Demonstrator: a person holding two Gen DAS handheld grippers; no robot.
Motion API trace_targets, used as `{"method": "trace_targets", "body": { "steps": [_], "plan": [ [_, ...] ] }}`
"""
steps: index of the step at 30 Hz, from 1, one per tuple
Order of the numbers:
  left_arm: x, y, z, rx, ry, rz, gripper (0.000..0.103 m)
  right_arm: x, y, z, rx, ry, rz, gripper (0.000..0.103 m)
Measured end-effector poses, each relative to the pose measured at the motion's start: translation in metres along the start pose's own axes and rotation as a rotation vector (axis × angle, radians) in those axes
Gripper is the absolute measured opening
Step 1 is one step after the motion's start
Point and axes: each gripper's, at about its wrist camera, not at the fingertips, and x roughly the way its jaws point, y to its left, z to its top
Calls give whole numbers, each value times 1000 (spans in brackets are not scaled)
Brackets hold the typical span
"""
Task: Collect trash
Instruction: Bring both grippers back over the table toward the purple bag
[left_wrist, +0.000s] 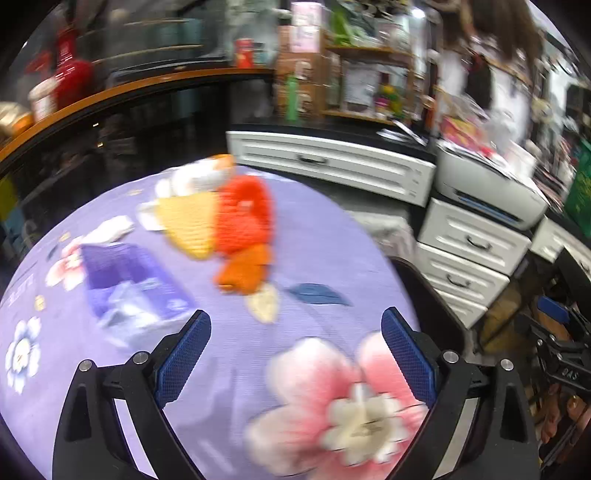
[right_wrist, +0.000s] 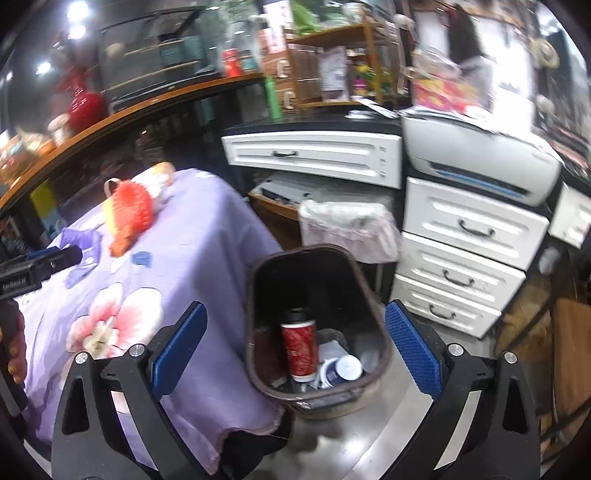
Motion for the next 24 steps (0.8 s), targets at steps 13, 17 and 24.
{"method": "trace_targets", "body": {
  "steps": [13,17,24],
  "plan": [
    [-16,114,-7,-234,9,116,94,18,104,25,-162,15,163,96],
    [-7,140,-7,-279,42,121,94,17,123,28,-191,16,187,96],
    [21,179,-1,-413,109,80,92,21,141,27,-234,24,192,96]
  ]
}}
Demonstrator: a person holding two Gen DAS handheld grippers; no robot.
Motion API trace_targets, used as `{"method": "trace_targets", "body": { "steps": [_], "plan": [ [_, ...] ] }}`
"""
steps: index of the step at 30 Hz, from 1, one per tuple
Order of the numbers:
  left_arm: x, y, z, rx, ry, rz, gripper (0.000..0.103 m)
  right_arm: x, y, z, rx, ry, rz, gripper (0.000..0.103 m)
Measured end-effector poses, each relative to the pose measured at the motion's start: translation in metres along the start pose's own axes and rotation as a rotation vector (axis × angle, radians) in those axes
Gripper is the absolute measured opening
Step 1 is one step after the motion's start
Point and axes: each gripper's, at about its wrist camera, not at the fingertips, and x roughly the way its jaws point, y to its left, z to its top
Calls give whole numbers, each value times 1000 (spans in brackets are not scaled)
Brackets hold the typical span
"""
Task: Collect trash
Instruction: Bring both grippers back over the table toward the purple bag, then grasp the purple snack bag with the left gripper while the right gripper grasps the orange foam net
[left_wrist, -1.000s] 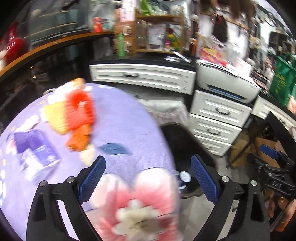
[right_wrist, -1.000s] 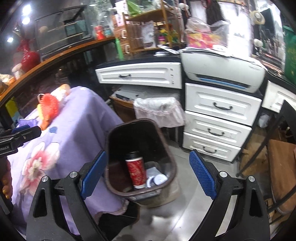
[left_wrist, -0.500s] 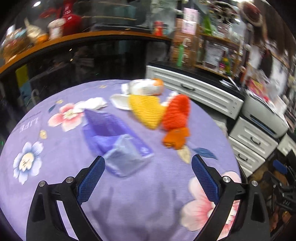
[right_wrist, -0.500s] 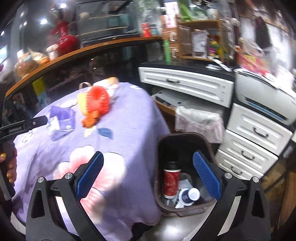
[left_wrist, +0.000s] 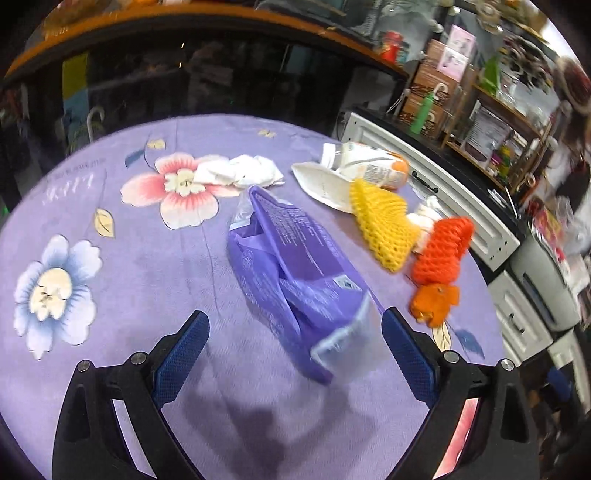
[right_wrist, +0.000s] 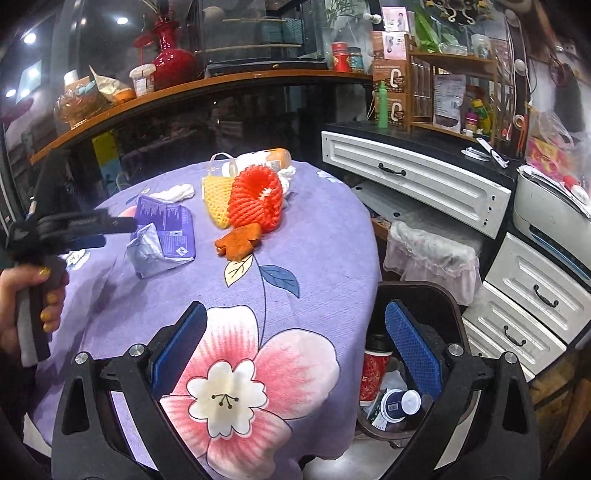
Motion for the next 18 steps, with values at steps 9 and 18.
{"method": "trace_targets", "body": {
  "steps": [9,18],
  "plan": [
    [45,1,22,-57,96,-46,64,12,10,10,-31,13,9,96],
    [41,4,15,-33,60,-43,22,47,16,28,-33,64,83,96]
  ]
}}
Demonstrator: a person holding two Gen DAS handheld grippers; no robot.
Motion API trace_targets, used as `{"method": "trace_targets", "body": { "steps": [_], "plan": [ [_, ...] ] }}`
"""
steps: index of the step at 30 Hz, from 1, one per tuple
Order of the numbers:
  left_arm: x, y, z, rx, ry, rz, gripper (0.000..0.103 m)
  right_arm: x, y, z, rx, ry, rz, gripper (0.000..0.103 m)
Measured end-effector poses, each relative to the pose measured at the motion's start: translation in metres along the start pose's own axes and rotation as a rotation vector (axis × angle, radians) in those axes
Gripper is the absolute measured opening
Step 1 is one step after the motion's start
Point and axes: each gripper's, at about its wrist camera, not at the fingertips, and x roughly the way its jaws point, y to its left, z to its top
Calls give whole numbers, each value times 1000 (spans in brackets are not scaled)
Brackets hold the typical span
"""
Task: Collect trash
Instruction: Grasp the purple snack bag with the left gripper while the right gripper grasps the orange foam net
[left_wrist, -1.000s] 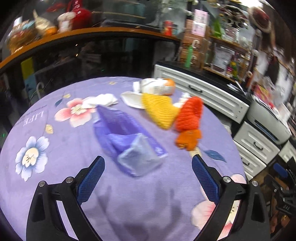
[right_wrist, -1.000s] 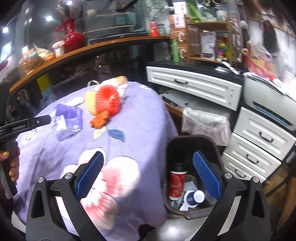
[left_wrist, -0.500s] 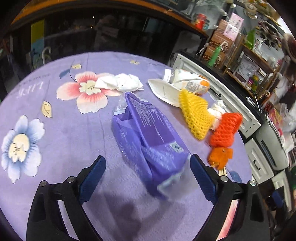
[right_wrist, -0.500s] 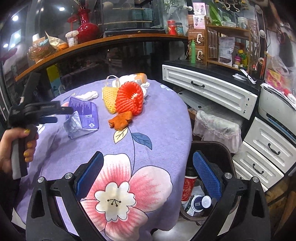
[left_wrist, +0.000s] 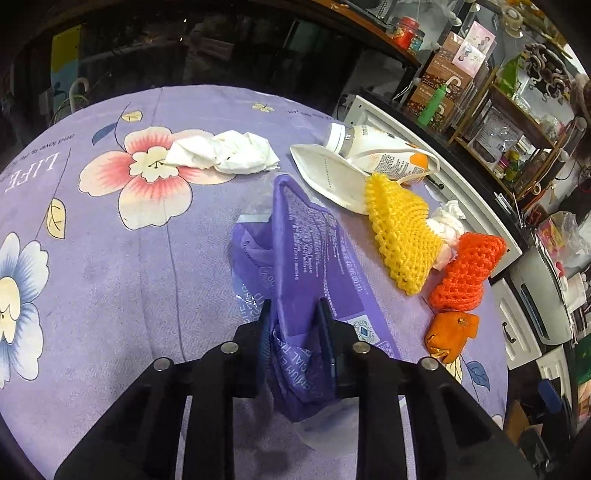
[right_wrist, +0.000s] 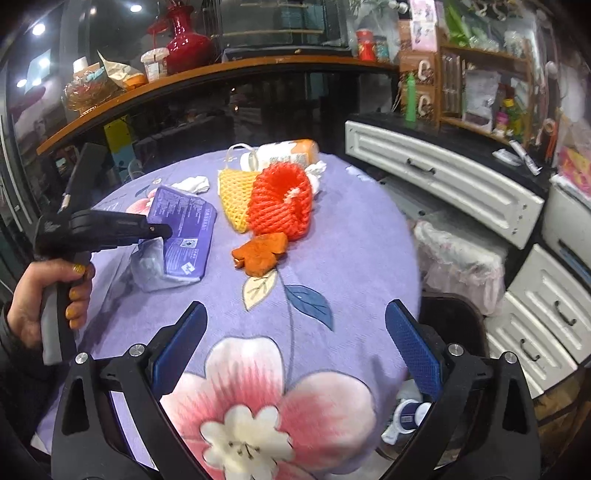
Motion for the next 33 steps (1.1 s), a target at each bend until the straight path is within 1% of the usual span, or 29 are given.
{"method": "trace_targets", "body": {
  "steps": [3,8,12,15,18,20,21,24,26,27,30,33],
  "plan": [
    [-10,-1,-1,13,-29,-5,19,18,6,9,-2,42,38,96],
    [-41,1,-5,23,-108,-27,19,52,21,25,-29,113,73,96],
    [-61,3,-11,29,-163,-31,19,79,30,35,-17,170,84,96],
    [-65,2,-12,40,-179,-30,19,100,32,42,-1,211,61,95],
    [-65,6,-13,30,-186,-46,19,116,29,47,43,241,53,94],
    [-64,8,-12,27,-191,-49,19,125,28,48,66,257,40,88],
    [-63,9,-12,25,-193,-52,19,127,27,48,68,257,30,87],
    [-61,12,-12,21,-192,-63,19,131,32,51,51,251,-8,78],
    [-60,12,-14,22,-193,-66,19,132,34,52,42,247,-21,64],
    [-59,12,-14,24,-193,-68,19,132,36,52,33,245,-34,61],
    [-58,14,-16,20,-188,-77,19,131,37,52,29,242,-39,58],
    [-56,15,-17,21,-182,-80,19,125,34,48,38,235,-32,49]
  ]
}}
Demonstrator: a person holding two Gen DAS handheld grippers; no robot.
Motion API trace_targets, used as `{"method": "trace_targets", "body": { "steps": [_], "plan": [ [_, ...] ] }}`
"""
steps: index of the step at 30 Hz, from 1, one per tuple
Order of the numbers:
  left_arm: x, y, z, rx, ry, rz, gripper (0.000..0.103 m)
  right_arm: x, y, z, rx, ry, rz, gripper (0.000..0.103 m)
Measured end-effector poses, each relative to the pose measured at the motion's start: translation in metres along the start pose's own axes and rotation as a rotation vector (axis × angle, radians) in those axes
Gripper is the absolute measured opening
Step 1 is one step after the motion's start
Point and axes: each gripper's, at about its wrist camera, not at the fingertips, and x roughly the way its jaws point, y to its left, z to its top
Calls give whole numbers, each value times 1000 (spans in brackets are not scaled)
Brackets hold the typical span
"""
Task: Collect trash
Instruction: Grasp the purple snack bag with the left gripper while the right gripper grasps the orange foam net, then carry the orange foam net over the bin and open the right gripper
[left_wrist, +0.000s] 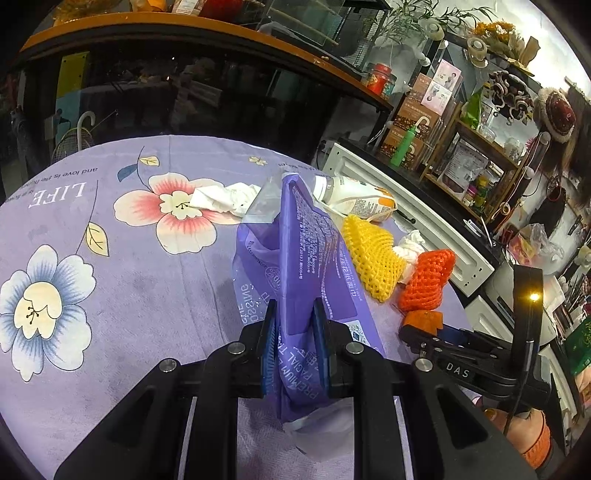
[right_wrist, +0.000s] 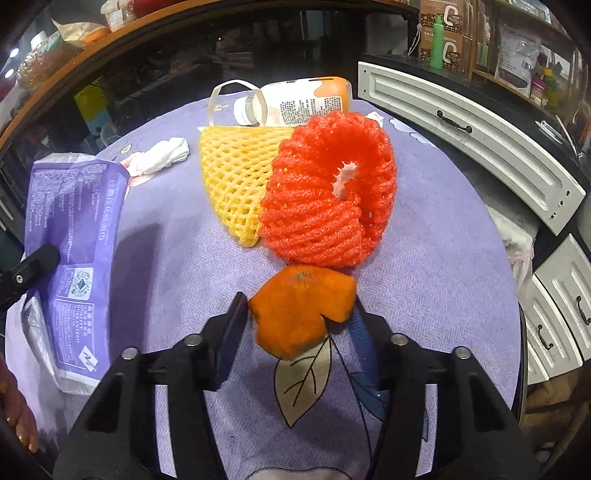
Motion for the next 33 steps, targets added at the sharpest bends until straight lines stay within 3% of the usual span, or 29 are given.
{"method": "trace_targets", "body": {
  "steps": [1,2,3,23,33],
  "plan": [
    [0,0,0,1,2,-1,19,-1,-1,-1,2,-1,3,40],
    [1,0,-1,1,3,-1,19,-2,-2,-2,4,0,9,18],
    [1,-1,-1,2,3,-2,19,-3,-4,-3,12,6,29,15],
    [-10,-19,-7,74,-4,0,19,-46,-14,-37,5,-68,114,14],
    [-20,-56,-24,130,22,-72,19,-87,-37,-72,9,-127,94,14]
  ]
}}
